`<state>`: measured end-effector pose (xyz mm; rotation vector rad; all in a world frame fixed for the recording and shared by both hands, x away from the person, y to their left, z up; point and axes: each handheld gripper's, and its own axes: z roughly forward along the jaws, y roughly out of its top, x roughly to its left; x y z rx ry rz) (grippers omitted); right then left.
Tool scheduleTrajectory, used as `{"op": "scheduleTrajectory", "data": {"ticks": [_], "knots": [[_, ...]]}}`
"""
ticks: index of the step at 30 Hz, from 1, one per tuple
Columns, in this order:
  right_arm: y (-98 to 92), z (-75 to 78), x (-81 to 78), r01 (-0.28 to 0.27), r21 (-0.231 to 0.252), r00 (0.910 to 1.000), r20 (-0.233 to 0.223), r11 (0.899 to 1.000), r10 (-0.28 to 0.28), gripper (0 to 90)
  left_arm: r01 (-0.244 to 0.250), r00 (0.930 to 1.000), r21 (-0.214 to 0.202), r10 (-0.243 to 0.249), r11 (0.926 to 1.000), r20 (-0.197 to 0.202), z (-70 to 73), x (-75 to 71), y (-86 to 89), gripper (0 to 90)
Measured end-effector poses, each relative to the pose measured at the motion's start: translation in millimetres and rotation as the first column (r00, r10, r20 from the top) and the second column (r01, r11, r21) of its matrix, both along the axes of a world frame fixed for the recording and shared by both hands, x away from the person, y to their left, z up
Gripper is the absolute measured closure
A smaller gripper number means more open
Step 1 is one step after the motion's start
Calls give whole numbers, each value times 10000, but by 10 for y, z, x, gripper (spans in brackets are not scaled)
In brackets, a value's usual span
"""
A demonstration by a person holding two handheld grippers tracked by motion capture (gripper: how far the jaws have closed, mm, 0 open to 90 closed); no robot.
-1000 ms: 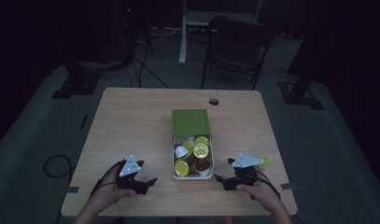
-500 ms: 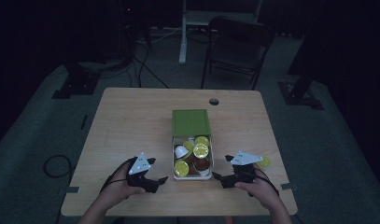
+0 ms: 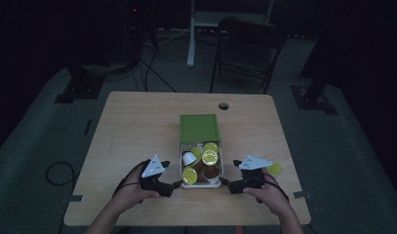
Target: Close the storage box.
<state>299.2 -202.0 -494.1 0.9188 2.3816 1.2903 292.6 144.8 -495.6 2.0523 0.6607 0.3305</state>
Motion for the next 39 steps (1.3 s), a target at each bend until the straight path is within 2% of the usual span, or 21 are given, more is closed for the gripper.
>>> {"op": "scheduleTrajectory", "data": {"ticks": [11, 18, 39], "knots": [[-20, -17, 53, 208, 137, 9998, -34, 9997, -207, 127, -318, 9995, -6, 318, 9995, -28, -10, 100, -21, 144], [-20, -27, 61, 214, 209, 9997, -70, 9996, -212, 122, -336, 9994, -76, 335, 9994, -96, -28, 136, -45, 144], [-4, -1, 171, 346, -12, 9994, 30, 9994, -346, 122, -518, 9986, -44, 518, 9986, -84, -17, 238, -60, 143]]}}
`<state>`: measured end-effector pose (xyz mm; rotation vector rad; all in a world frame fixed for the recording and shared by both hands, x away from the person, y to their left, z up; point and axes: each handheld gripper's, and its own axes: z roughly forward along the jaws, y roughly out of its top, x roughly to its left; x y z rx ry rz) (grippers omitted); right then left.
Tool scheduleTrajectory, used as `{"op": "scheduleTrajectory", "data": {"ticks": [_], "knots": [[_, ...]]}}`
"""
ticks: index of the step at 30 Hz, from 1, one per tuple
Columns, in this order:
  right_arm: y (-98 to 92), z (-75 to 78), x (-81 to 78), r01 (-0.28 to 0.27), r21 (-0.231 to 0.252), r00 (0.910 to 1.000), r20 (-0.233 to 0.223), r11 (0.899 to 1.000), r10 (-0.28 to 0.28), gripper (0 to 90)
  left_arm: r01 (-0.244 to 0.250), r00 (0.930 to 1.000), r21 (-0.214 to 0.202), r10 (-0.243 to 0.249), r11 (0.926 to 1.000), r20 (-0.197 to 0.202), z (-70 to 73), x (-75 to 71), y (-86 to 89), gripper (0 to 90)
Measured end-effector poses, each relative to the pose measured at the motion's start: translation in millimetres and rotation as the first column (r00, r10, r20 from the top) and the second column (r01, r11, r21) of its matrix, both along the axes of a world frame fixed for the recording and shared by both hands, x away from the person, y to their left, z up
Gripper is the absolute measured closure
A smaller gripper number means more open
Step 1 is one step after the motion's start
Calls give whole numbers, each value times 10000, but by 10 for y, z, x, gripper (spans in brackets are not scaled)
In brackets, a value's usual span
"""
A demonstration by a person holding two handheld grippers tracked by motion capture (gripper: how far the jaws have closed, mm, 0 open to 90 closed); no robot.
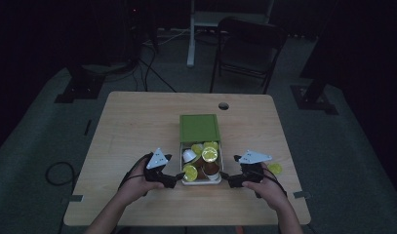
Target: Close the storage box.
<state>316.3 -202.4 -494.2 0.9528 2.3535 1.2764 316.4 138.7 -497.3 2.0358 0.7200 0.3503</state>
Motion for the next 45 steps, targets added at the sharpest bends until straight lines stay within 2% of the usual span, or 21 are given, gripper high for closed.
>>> {"op": "scheduleTrajectory", "data": {"ticks": [14, 27, 45], "knots": [[28, 5, 112, 47, -1, 10000, -43, 10000, -47, 123, -193, 9998, 27, 193, 9998, -46, 9, 113, 19, 144], [39, 10, 237, 395, 334, 9992, -96, 9987, -392, 122, -389, 9992, -162, 387, 9991, -125, 35, 218, 26, 144], [67, 20, 399, 725, 280, 9974, -70, 9970, -723, 122, -593, 9982, -188, 591, 9981, -111, 43, 344, 21, 144]]}}
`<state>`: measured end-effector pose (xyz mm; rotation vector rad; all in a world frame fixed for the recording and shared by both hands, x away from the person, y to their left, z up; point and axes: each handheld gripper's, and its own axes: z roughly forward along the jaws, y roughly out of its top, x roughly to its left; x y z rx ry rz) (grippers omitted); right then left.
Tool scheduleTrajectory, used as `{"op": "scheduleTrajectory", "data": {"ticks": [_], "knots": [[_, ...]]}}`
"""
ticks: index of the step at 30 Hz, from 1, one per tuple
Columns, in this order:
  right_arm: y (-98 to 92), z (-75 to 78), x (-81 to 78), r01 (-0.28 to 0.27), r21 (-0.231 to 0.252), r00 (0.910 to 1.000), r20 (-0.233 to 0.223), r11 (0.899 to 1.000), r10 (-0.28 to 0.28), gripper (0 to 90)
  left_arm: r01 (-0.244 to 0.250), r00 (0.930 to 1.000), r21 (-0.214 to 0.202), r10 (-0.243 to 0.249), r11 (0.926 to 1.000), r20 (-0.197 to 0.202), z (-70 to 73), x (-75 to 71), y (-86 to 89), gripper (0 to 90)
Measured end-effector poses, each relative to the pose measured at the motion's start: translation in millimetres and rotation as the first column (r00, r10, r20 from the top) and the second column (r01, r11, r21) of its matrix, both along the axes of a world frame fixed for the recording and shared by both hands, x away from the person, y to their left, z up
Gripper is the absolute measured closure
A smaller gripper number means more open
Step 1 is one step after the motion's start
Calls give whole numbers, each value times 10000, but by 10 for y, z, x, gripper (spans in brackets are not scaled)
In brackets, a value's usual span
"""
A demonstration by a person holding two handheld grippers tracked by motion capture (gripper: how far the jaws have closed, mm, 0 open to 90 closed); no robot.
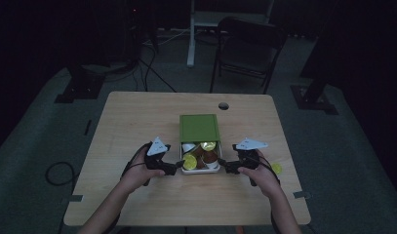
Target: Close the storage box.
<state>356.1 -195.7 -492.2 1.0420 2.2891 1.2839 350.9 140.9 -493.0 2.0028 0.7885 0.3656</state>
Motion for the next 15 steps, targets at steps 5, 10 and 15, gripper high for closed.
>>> {"op": "scheduleTrajectory", "data": {"ticks": [5, 10, 15], "knots": [[13, 2, 43, 105, -13, 9999, 27, 9999, -105, 122, -102, 9999, -38, 102, 9999, 8, -4, 52, 5, 144], [17, -4, 87, 266, 42, 9996, 71, 9996, -267, 122, -180, 9998, 10, 180, 9998, 78, 0, 103, -2, 144], [22, -18, 129, 485, 185, 9988, 56, 9987, -486, 122, -273, 9995, 24, 273, 9996, 141, -3, 145, -2, 144]]}}
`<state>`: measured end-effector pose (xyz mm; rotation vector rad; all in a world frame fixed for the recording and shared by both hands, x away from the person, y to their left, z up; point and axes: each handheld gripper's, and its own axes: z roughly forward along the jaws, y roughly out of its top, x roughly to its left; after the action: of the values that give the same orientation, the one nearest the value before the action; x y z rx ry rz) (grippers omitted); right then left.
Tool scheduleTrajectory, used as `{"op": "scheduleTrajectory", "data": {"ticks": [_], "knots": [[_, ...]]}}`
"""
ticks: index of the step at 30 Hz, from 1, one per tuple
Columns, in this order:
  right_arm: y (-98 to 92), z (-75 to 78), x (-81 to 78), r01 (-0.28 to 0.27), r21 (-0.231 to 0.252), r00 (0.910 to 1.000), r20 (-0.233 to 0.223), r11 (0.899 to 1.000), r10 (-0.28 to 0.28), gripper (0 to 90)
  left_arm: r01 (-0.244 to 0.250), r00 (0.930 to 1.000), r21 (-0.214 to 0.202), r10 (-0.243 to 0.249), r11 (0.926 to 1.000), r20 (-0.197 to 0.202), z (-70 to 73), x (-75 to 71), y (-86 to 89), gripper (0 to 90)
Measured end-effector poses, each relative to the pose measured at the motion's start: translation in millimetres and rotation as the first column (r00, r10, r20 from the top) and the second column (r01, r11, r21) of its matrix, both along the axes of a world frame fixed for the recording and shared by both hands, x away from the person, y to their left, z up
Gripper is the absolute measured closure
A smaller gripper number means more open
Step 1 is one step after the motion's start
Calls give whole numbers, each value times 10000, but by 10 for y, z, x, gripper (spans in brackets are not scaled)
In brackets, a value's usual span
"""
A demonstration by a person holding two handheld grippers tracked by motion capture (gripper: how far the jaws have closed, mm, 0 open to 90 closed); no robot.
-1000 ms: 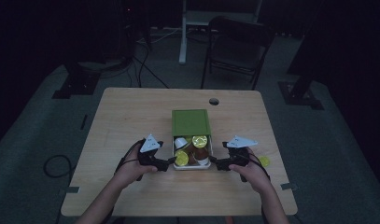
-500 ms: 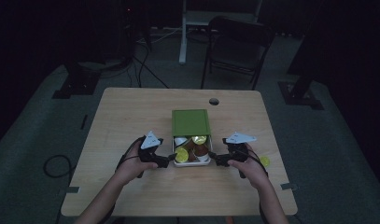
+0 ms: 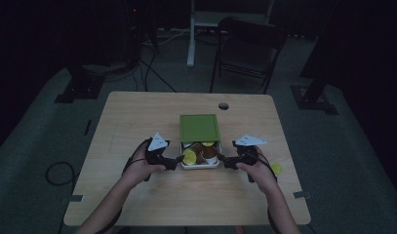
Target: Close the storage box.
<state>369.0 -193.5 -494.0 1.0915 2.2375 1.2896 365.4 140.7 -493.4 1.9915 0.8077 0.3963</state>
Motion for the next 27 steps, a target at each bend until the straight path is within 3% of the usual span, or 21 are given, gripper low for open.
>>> {"op": "scheduleTrajectory", "data": {"ticks": [27], "knots": [[78, -18, 161, 869, 170, 9962, 1, 9961, -869, 119, -356, 9988, 274, 346, 9990, 347, 10, 156, -37, 132]]}}
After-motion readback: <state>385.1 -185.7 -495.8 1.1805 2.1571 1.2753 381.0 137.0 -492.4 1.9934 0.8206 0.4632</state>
